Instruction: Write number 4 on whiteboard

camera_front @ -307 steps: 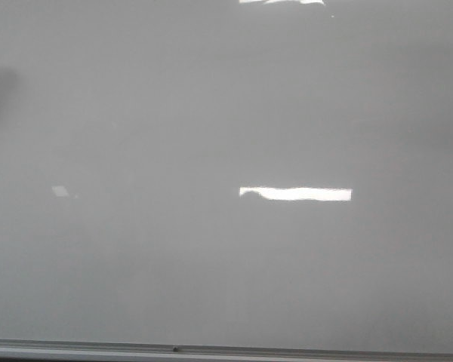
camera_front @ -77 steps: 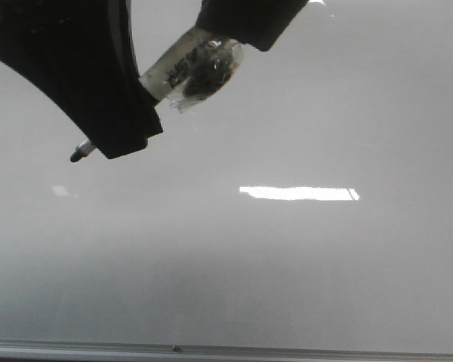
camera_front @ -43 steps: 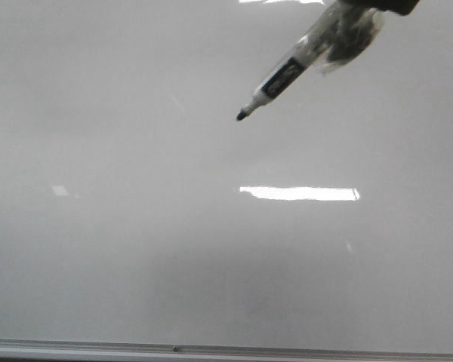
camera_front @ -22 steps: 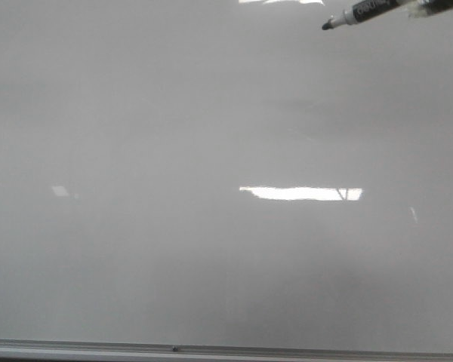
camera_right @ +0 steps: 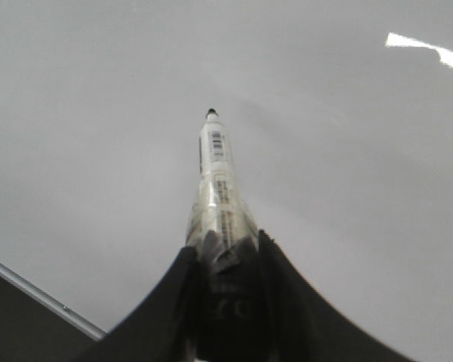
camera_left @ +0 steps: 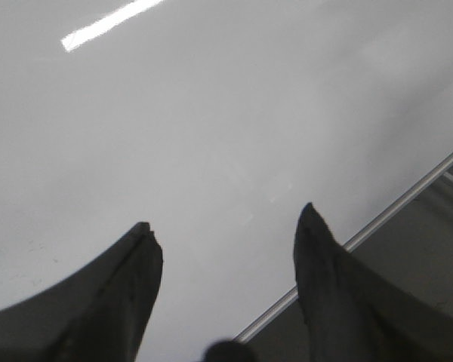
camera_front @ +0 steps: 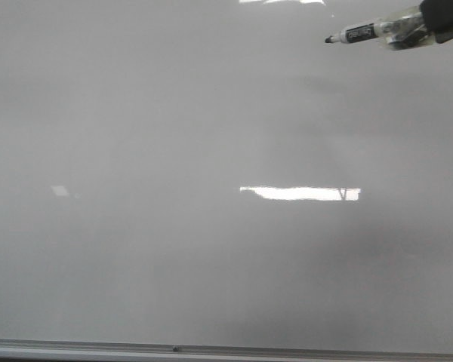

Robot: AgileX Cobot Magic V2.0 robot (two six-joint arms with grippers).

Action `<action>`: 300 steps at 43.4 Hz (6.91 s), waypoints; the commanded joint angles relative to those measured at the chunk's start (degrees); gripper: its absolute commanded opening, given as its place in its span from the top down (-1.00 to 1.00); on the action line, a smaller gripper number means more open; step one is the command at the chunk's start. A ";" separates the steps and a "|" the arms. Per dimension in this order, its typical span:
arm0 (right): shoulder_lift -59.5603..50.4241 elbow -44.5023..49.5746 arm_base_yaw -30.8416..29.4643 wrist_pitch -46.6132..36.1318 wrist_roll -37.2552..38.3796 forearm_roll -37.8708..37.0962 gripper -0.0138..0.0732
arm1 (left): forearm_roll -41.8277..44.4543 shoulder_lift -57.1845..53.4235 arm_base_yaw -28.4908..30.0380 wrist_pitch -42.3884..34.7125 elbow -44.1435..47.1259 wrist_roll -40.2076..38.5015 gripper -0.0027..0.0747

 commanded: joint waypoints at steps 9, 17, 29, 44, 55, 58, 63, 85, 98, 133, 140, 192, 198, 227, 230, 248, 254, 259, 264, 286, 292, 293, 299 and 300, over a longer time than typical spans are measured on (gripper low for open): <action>5.73 -1.81 -0.06 -14.46 0.17 0.19 0.84 | -2.19 -0.14 0.13 -4.12 -1.54 -0.50 -0.08; 8.24 -2.21 -0.06 -17.52 0.17 0.19 0.84 | -2.33 -0.14 0.13 -4.12 -1.54 -0.50 -0.08; 13.78 -8.70 -0.26 -13.93 -0.50 0.12 0.84 | -2.33 -0.14 0.13 -4.12 -1.54 -0.50 -0.08; 19.94 -9.73 1.04 -9.83 -0.92 -0.53 0.84 | -2.33 -0.14 0.13 -4.12 -1.54 -0.50 -0.08; 20.99 -9.73 4.28 -8.16 -0.92 -2.59 0.84 | -2.33 -0.14 0.13 -4.12 -1.54 -0.50 -0.08; 20.99 -9.73 4.21 -7.81 -0.92 -2.65 0.84 | -2.33 -0.14 0.13 -4.12 -1.54 -0.50 -0.08; 20.92 -9.73 2.74 -5.65 -0.92 -3.05 0.84 | -2.33 -0.14 0.13 -4.12 -1.54 -0.50 -0.08; 14.11 -9.73 -0.58 0.66 -0.92 -3.05 0.84 | -2.33 -0.14 0.13 -4.12 -1.54 -0.50 -0.08; 15.20 -9.73 0.76 -6.22 -0.92 -3.05 0.84 | -2.33 -0.14 0.13 -4.12 -1.54 -0.50 -0.08; 21.48 -9.73 0.96 4.66 -2.93 -3.50 0.84 | -2.46 -0.14 0.13 -5.16 -1.54 -0.50 -0.08; 12.58 -9.73 0.96 7.26 -3.04 -2.10 0.84 | -3.74 0.71 -0.17 -4.47 -1.69 0.07 -0.08; -5.83 -9.73 0.96 42.83 -54.49 26.88 0.84 | -3.65 38.47 -39.96 6.58 -23.41 14.89 0.12; -5.83 -9.73 0.96 42.70 -54.49 26.88 0.83 | -3.65 38.47 -39.96 6.34 -23.41 14.89 0.54; -8.71 -9.73 -2.99 32.24 -43.23 17.52 -0.63 | 29.42 32.94 -38.51 5.38 -23.45 -17.61 0.90; -8.71 -9.73 -4.21 32.29 -43.23 17.52 -0.63 | 31.89 30.06 -35.53 5.27 -22.53 -23.82 0.90; -8.71 -9.73 -4.96 31.96 -43.23 17.52 -0.63 | 32.15 8.80 -5.77 -14.78 0.96 -37.27 0.90; -8.71 -9.73 -4.96 31.35 -43.23 17.57 -0.63 | 31.90 5.65 3.52 -32.06 11.23 -46.04 0.90; -8.71 -9.73 -4.96 31.17 -43.23 17.57 -0.63 | 31.76 5.93 8.11 -49.72 20.71 -46.04 0.90; -8.71 -9.73 -4.96 31.17 -43.23 17.57 -0.63 | 31.67 8.60 10.23 -62.54 27.24 -46.04 0.90; -8.71 -9.73 -4.96 30.83 -43.23 17.57 -0.63 | 31.52 27.62 12.05 -83.14 29.86 -45.79 0.90; -8.71 -9.73 -4.96 30.84 -43.23 17.62 -0.63 | 31.52 31.91 12.05 -89.91 29.86 -45.79 0.90; -8.71 -9.73 -4.96 30.84 -43.23 17.62 -0.63 | 31.52 32.26 12.05 -90.70 29.86 -45.79 0.90; -8.71 -9.73 -4.96 30.84 -43.23 18.37 -0.63 | 31.01 35.79 12.05 -93.64 29.02 -45.42 0.90; -8.71 -9.73 -4.96 30.84 -43.23 18.60 -0.63 | 30.69 36.55 12.05 -93.64 28.81 -45.40 0.90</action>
